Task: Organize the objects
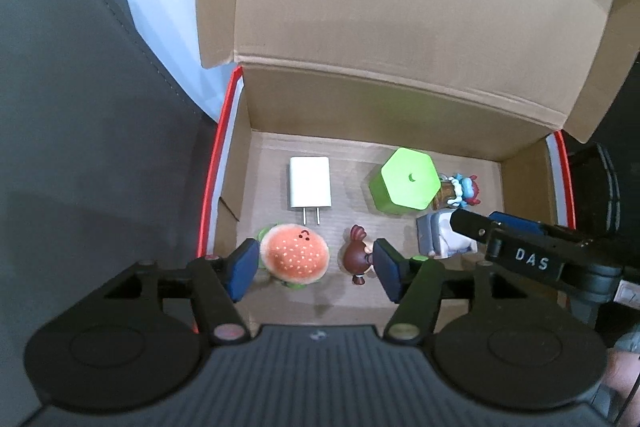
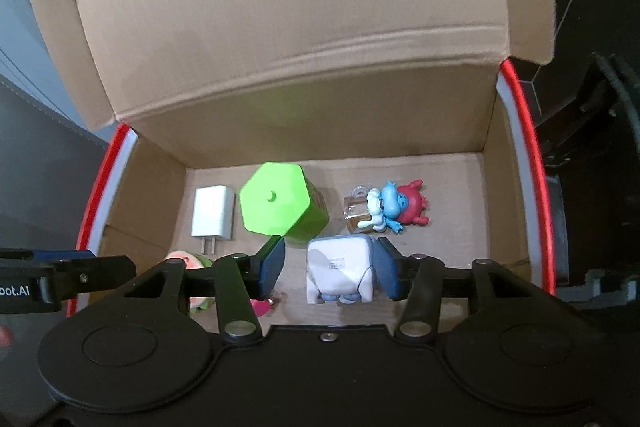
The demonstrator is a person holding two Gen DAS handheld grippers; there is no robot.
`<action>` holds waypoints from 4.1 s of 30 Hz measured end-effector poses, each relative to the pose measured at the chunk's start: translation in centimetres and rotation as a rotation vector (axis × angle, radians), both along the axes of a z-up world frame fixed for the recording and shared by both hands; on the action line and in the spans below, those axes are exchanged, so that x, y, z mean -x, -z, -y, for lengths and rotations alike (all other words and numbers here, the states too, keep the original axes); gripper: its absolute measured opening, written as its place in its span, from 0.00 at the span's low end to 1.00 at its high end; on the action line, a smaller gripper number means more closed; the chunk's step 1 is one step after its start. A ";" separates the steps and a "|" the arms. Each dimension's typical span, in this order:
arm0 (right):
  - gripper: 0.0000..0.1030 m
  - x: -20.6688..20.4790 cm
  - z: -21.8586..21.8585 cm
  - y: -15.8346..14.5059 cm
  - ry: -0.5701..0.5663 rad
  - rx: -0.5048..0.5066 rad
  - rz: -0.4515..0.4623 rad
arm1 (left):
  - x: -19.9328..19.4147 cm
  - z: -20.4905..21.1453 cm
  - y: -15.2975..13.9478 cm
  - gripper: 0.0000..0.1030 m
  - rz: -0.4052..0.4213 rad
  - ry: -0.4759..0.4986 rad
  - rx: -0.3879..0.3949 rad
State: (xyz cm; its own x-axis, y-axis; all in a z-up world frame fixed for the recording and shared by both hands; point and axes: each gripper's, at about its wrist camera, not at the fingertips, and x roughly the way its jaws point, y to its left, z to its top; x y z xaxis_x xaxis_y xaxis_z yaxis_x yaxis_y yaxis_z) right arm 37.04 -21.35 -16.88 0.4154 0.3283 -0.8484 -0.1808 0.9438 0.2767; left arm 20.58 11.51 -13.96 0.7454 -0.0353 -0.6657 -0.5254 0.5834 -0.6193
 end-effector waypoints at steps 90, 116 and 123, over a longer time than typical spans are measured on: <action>1.00 14.7 1.5 -13.4 0.009 -0.075 0.228 | 15.8 4.2 -7.9 0.90 0.107 -0.022 -0.253; 1.00 16.7 2.1 -12.6 0.046 -0.093 0.211 | 16.5 5.5 -7.2 0.90 0.116 0.059 -0.228; 1.00 16.7 2.3 -12.4 0.049 -0.090 0.206 | 16.6 5.6 -7.4 0.90 0.122 0.066 -0.234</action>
